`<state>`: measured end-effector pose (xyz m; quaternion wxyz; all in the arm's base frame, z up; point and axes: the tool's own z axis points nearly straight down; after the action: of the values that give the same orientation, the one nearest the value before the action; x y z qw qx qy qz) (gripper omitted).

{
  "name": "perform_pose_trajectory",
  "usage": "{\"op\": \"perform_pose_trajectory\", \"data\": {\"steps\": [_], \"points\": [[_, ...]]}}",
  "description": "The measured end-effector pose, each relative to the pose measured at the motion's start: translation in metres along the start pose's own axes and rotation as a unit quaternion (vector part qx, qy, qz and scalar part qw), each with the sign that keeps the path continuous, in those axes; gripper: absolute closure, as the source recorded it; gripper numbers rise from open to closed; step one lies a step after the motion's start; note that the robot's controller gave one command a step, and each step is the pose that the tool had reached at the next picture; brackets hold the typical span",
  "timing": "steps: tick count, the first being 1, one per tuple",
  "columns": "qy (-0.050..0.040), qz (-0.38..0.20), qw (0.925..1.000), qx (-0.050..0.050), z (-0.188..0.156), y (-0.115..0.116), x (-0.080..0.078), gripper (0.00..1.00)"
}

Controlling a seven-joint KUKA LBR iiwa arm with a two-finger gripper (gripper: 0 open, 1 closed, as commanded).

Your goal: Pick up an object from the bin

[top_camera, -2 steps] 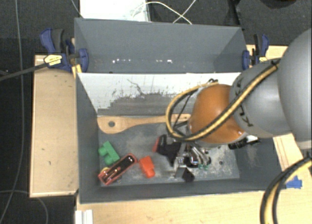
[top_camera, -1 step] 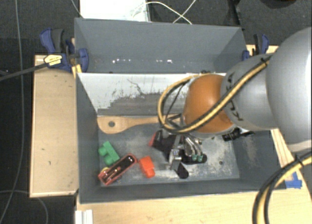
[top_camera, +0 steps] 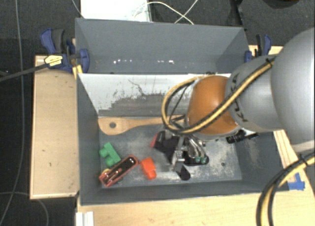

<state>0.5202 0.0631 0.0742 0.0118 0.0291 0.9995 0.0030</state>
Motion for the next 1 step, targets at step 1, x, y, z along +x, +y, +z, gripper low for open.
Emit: {"op": "perform_pose_trajectory", "data": {"steps": [1], "points": [[-0.0006, -0.113, 0.9936, 0.000, 0.0043, 0.0006, -0.0556, 1.00]]}}
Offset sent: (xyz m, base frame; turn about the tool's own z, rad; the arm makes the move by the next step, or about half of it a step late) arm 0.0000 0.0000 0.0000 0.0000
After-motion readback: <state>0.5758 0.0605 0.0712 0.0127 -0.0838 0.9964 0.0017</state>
